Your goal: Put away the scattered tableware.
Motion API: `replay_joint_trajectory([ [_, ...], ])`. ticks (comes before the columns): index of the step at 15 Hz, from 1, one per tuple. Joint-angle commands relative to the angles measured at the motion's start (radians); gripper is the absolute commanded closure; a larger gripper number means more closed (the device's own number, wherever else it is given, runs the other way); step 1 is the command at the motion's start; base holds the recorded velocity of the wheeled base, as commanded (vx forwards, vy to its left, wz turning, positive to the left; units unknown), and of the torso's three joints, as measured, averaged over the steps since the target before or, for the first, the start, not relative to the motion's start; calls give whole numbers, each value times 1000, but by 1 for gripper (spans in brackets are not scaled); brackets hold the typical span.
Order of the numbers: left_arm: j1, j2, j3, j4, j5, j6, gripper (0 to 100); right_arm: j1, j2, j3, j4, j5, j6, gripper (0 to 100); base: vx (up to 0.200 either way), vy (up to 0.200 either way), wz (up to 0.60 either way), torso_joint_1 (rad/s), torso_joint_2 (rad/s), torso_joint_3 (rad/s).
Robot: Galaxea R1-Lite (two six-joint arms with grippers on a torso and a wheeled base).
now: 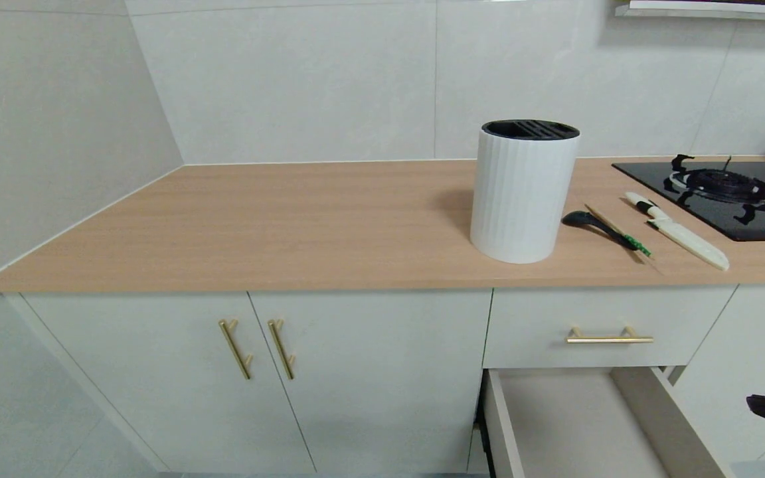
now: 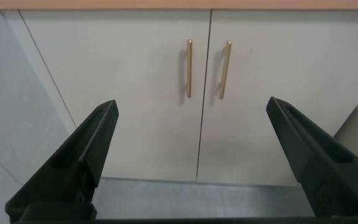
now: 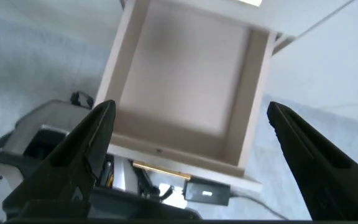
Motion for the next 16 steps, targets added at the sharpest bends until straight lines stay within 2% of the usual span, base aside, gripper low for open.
replay_joint_trajectory([
  [1,0,1,0,0,0,0,0,-1,33,-27,-24,0,-4,0,0,0,0,61,-168,-105],
  [2,0,1,0,0,0,0,0,-4,70,-59,-42,0,-2,0,0,0,0,27,-95,-51],
  [4,0,1,0,0,0,0,0,-99,212,-202,-55,5,-2,0,0,0,0,9,-25,-18],
  [6,0,1,0,0,0,0,0,-135,326,-308,-55,8,25,0,0,0,0,0,0,0],
  [8,0,1,0,0,0,0,0,-154,504,-450,-49,5,143,0,0,0,0,0,0,0],
  [9,0,1,0,-1,0,0,0,-159,568,-498,-49,4,156,0,0,0,0,0,0,0],
  [12,0,1,0,0,0,0,0,-161,725,-555,-76,2,199,0,0,0,0,0,0,0],
  [16,0,1,0,0,0,0,0,-193,815,-558,-231,7,248,0,0,0,0,0,0,0],
])
